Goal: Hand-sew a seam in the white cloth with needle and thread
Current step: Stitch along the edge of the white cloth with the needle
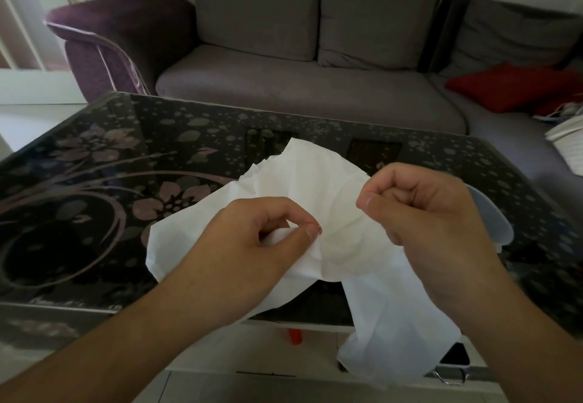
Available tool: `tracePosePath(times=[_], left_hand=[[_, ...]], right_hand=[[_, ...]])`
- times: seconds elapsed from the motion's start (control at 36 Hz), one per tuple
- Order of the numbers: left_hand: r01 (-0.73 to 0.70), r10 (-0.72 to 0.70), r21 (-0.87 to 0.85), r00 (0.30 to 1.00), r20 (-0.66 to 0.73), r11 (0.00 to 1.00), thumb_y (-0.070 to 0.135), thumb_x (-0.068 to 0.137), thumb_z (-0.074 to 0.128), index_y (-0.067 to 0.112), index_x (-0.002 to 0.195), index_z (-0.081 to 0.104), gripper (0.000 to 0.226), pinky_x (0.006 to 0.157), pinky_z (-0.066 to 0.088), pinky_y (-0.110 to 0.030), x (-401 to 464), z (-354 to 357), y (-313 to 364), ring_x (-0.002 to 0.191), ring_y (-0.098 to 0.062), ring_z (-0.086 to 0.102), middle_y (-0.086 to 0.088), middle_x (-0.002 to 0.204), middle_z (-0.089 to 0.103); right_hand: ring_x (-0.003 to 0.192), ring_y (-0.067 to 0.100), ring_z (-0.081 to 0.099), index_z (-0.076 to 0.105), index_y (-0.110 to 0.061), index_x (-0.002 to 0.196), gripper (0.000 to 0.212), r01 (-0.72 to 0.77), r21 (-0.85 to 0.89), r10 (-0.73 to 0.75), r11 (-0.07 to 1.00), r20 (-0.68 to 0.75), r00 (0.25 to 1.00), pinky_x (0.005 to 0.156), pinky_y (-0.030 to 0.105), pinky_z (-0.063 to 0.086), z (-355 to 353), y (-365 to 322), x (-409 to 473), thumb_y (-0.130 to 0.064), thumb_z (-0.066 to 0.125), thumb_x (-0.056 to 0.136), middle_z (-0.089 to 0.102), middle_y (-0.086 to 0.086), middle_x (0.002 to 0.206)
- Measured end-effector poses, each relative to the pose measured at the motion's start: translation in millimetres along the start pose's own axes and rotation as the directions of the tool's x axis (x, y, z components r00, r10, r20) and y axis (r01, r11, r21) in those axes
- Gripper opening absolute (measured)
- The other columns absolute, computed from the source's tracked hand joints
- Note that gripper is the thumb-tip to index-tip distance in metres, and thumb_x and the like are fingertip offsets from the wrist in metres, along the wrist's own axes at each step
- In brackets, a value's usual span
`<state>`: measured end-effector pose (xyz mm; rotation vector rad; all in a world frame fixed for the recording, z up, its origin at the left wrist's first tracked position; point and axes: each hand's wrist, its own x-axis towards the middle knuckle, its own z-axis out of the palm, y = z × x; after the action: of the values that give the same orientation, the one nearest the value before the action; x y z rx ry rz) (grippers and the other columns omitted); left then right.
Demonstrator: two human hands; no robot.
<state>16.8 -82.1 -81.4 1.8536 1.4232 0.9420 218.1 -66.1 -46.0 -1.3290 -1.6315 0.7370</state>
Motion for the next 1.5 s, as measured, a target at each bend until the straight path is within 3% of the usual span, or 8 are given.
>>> tracePosePath(times=[0.19, 0.47, 0.61, 0.78, 1.06, 1.19, 1.28, 1.5], left_hand=[[0.076, -0.077, -0.047, 0.997, -0.028, 0.996, 0.059, 0.085, 0.058, 0.041, 0.096, 0.069, 0.024, 0.062, 0.042, -0.003, 0.6, -1.2, 0.9, 0.079, 0.006, 0.064, 0.022, 0.074, 0.070], [0.080, -0.063, -0.169, 0.992, 0.105, 0.982, 0.035, 0.097, 0.065, 0.032, 0.086, 0.077, 0.017, 0.069, 0.043, -0.004, -4.6, -9.8, 2.8, 0.084, 0.002, 0.067, 0.020, 0.084, 0.073], [0.080, -0.069, -0.179, 0.996, 0.063, 0.981, 0.036, 0.098, 0.064, 0.030, 0.089, 0.078, 0.018, 0.071, 0.043, -0.004, -3.9, -10.2, 3.4, 0.087, 0.002, 0.067, 0.020, 0.085, 0.074], [0.082, -0.073, -0.230, 0.996, 0.048, 0.970, 0.037, 0.097, 0.064, 0.029, 0.090, 0.078, 0.018, 0.083, 0.050, -0.028, -3.6, -12.0, 2.6, 0.088, -0.008, 0.072, 0.014, 0.087, 0.077], [0.093, -0.079, -0.304, 0.995, 0.058, 0.948, 0.031, 0.096, 0.067, 0.028, 0.091, 0.082, 0.016, 0.091, 0.058, -0.040, -3.0, -19.6, 1.4, 0.092, -0.012, 0.074, 0.006, 0.093, 0.079], [0.102, -0.082, -0.347, 0.994, 0.072, 0.932, 0.025, 0.096, 0.067, 0.027, 0.091, 0.083, 0.016, 0.089, 0.056, -0.036, -4.0, -19.7, 2.2, 0.092, -0.013, 0.075, 0.005, 0.092, 0.079], [0.100, -0.079, -0.360, 0.994, 0.075, 0.927, 0.024, 0.095, 0.067, 0.026, 0.093, 0.083, 0.016, 0.091, 0.057, -0.037, -3.9, -20.6, 2.6, 0.093, -0.014, 0.075, 0.003, 0.093, 0.080], [0.108, -0.077, -0.387, 0.993, 0.094, 0.916, 0.020, 0.097, 0.067, 0.026, 0.101, 0.083, 0.017, 0.104, 0.052, -0.060, -3.2, -23.3, 6.4, 0.102, -0.028, 0.074, -0.008, 0.099, 0.079]], right_hand=[[0.047, 0.006, 0.043, 0.073, -0.020, 0.075, 0.021, -0.001, 0.057, 0.002, 0.998, -0.028, 1.000, 0.055, 0.013, 0.043, -3.0, -1.0, 3.0, -0.008, 0.068, 0.092, 0.051, -0.001, 0.050], [0.047, 0.009, 0.046, 0.072, -0.019, 0.079, 0.015, 0.022, -0.049, -0.027, 0.999, -0.111, 0.993, 0.054, 0.009, 0.044, -3.6, 0.7, 4.3, -0.015, 0.070, 0.093, 0.059, 0.015, 0.060], [0.045, 0.005, 0.042, 0.072, -0.018, 0.076, 0.019, 0.022, -0.009, -0.023, 1.000, -0.072, 0.997, 0.051, 0.014, 0.040, -9.3, -1.5, 3.3, -0.010, 0.068, 0.092, 0.052, 0.002, 0.051], [0.046, 0.006, 0.042, 0.072, -0.018, 0.071, 0.021, 0.008, 0.050, -0.004, 0.999, -0.076, 0.997, 0.057, 0.023, 0.039, -9.8, -3.3, 2.7, -0.006, 0.064, 0.087, 0.049, -0.004, 0.049], [0.047, 0.007, 0.042, 0.070, -0.021, 0.086, 0.014, -0.163, 0.036, 0.167, 0.986, -0.138, 0.976, 0.049, 0.027, 0.036, -9.0, -0.1, 14.7, -0.013, 0.062, 0.094, 0.051, -0.008, 0.050], [0.041, 0.008, 0.032, 0.062, -0.023, 0.083, 0.014, -0.314, 0.159, 0.291, 0.936, 0.149, 0.945, 0.039, 0.020, 0.029, -12.0, -7.8, 21.7, -0.021, 0.051, 0.092, 0.041, -0.005, 0.052], [0.046, 0.016, 0.033, 0.068, -0.015, 0.098, 0.026, -0.399, -0.019, 0.392, 0.917, 0.239, 0.888, 0.045, 0.025, 0.031, -12.6, -8.6, 19.6, -0.001, 0.046, 0.102, 0.045, 0.008, 0.056], [0.055, 0.013, 0.045, 0.075, -0.043, 0.098, 0.037, -0.026, -0.004, 0.026, 1.000, 0.187, 0.982, 0.051, 0.026, 0.038, -3.0, -10.4, 1.9, -0.020, 0.047, 0.106, 0.051, 0.006, 0.063]])
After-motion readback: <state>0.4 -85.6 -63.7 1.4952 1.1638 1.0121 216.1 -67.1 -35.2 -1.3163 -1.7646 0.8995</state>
